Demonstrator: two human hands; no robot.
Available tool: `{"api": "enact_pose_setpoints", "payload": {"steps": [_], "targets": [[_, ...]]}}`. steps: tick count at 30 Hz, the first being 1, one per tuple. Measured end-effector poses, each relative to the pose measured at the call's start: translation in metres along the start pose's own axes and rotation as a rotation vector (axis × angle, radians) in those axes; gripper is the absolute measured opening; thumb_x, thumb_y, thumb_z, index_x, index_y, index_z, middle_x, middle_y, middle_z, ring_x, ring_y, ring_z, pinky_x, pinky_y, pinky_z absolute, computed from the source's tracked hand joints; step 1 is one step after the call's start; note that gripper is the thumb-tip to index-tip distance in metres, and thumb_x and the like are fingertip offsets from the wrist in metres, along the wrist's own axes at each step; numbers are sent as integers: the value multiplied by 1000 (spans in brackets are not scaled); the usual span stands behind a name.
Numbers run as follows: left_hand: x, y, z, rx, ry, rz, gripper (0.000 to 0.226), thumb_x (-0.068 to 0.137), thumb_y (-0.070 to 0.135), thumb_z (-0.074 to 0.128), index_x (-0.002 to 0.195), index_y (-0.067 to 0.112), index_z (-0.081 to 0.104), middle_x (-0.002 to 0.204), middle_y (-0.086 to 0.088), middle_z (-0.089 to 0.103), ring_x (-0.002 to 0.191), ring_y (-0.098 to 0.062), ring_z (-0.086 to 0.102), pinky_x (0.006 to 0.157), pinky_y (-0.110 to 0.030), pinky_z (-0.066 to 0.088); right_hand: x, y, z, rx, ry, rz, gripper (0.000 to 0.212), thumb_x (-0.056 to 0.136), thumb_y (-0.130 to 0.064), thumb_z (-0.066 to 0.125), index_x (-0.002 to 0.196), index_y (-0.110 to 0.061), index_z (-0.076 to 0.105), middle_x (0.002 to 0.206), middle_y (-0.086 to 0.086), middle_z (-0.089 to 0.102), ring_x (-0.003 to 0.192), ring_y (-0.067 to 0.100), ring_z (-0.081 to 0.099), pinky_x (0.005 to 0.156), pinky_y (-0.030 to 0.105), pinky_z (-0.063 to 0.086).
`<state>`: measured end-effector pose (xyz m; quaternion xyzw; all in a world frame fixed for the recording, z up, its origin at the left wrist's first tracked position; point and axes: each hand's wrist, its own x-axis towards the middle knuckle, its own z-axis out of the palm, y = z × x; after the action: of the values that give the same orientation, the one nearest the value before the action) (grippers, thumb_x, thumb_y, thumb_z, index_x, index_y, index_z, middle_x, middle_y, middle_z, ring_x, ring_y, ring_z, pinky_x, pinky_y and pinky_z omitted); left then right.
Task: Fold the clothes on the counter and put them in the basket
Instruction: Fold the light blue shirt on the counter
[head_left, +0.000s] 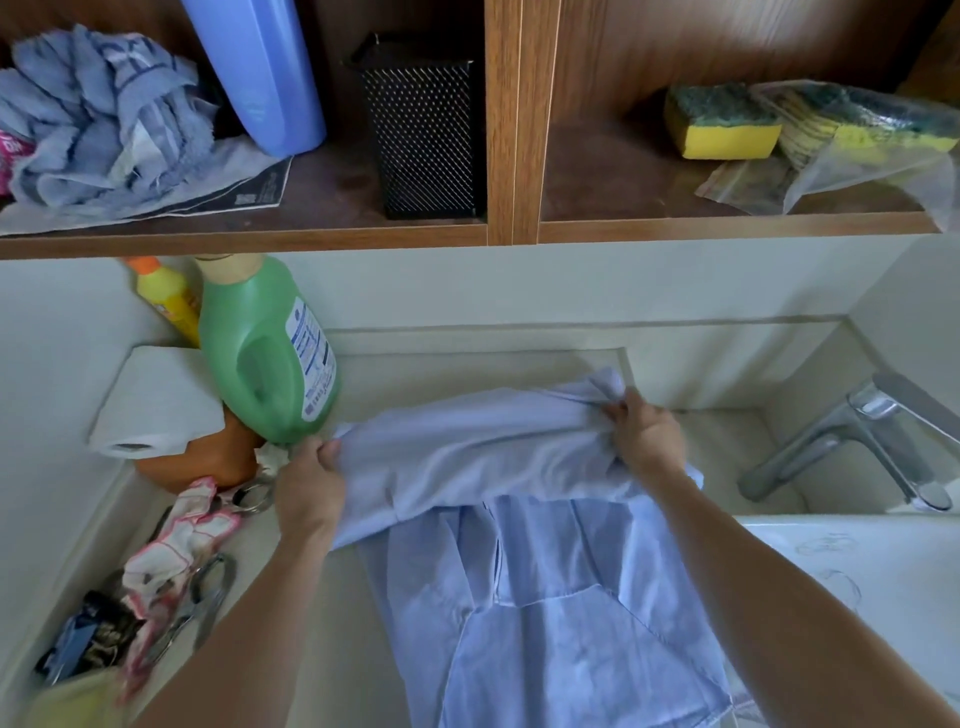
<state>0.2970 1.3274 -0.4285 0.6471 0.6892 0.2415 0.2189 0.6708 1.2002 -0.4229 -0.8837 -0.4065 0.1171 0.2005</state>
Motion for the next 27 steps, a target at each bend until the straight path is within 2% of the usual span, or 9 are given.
{"api": "enact_pose_setpoints", "payload": {"steps": [6, 9, 10, 13, 15, 18, 22, 25, 27], "targets": [[1, 2, -1, 13, -141, -52, 32, 104, 33, 42, 108, 7, 61, 110, -24, 67, 101, -40, 61, 79, -40, 43, 10, 18, -10, 85, -18, 170, 29, 97, -46, 50, 95, -17, 56, 104, 18, 67, 99, 38, 61, 72, 36, 41], [-4, 10, -5, -39, -109, -84, 40, 102, 42, 42, 120, 8, 53, 118, -24, 64, 109, -42, 60, 83, -41, 41, 11, 9, -6, 166, 63, 247, 47, 93, -61, 46, 112, -18, 52, 119, 14, 59, 114, 37, 55, 91, 43, 43], [-7, 13, -6, -26, -114, -90, 42, 101, 45, 41, 121, 9, 49, 117, -25, 63, 108, -43, 60, 83, -42, 41, 10, 5, -3, 141, 48, 275, 50, 93, -62, 44, 114, -17, 50, 120, 14, 58, 115, 37, 54, 92, 45, 42], [-12, 10, -4, 39, -186, 0, 42, 101, 53, 37, 116, 14, 44, 106, -27, 65, 97, -44, 63, 80, -45, 49, 6, 4, 7, 81, -65, 182, 39, 98, -52, 40, 103, -14, 50, 103, 21, 64, 99, 41, 60, 76, 39, 41], [-6, 4, -8, 48, -168, 56, 38, 102, 50, 38, 118, 17, 49, 107, -25, 66, 99, -44, 62, 78, -42, 46, 8, 12, 3, 113, -27, 101, 31, 100, -45, 42, 96, -16, 51, 95, 26, 64, 92, 44, 61, 70, 38, 42], [3, -3, -16, 50, -101, 86, 34, 103, 47, 39, 116, 21, 56, 106, -22, 66, 101, -43, 61, 75, -40, 40, 18, 30, -11, 96, 66, 181, 31, 100, -41, 42, 100, -13, 55, 100, 31, 63, 96, 48, 61, 77, 43, 46], [-1, 0, -13, 84, -122, 58, 35, 103, 43, 41, 110, 11, 54, 103, -26, 66, 98, -45, 61, 73, -41, 41, 22, 40, -14, -65, -27, 297, 40, 101, -45, 38, 111, -12, 57, 116, 27, 62, 110, 44, 58, 91, 44, 46], [-5, -11, -11, 127, -94, 72, 35, 102, 38, 46, 117, 8, 53, 110, -28, 64, 101, -47, 61, 79, -48, 47, 25, 31, -15, -13, 78, 231, 25, 95, -32, 50, 114, -18, 57, 120, 19, 61, 112, 40, 56, 92, 44, 45], [-6, -12, -9, 196, 51, 212, 35, 100, 33, 51, 125, 8, 52, 121, -23, 57, 110, -45, 57, 84, -52, 48, 24, 13, -13, -4, 282, 3, 32, 92, -29, 49, 120, -18, 59, 123, 15, 59, 112, 40, 54, 93, 47, 44]]}}
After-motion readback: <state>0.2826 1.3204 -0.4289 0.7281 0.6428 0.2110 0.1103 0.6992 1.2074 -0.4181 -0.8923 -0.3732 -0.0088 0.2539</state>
